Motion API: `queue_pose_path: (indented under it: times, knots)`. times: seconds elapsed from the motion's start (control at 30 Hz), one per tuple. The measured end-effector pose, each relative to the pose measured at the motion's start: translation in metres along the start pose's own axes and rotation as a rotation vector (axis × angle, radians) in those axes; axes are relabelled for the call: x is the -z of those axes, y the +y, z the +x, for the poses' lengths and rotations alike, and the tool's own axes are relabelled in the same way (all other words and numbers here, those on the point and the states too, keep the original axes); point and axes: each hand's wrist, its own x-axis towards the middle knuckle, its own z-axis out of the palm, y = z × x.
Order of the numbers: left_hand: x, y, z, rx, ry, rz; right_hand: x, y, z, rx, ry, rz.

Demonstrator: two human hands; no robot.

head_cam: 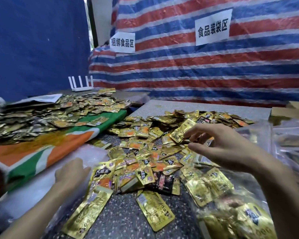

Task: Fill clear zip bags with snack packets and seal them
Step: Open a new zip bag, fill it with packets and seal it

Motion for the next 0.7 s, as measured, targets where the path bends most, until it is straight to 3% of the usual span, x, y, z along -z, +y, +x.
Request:
queue_pose_path:
  times: [0.07, 0.23, 0.37, 0.43, 0.53, 0.7]
  knots:
    - [0.005, -0.001, 0.001, 0.031, 0.063, -0.101, 0.000, 0.001, 0.000, 0.000, -0.009, -0.006]
    - [0.028, 0.008, 0.014, 0.086, -0.009, -0.324, 0.001, 0.002, -0.001, 0.002, -0.018, -0.027]
    - [0.063, 0.025, 0.008, 0.064, 0.183, -0.395, 0.001, 0.003, 0.000, -0.006, 0.012, -0.018]
    - [0.077, 0.047, -0.004, -0.106, 0.244, -0.433, 0.001, 0.001, 0.001, -0.004, 0.058, 0.049]
    - [0.094, 0.092, -0.028, -0.463, 0.199, -0.650, 0.003, -0.004, 0.002, -0.025, 0.161, 0.263]
    - [0.111, 0.158, -0.063, -0.933, 0.100, -0.812, 0.007, -0.009, 0.001, -0.243, 0.147, 0.593]
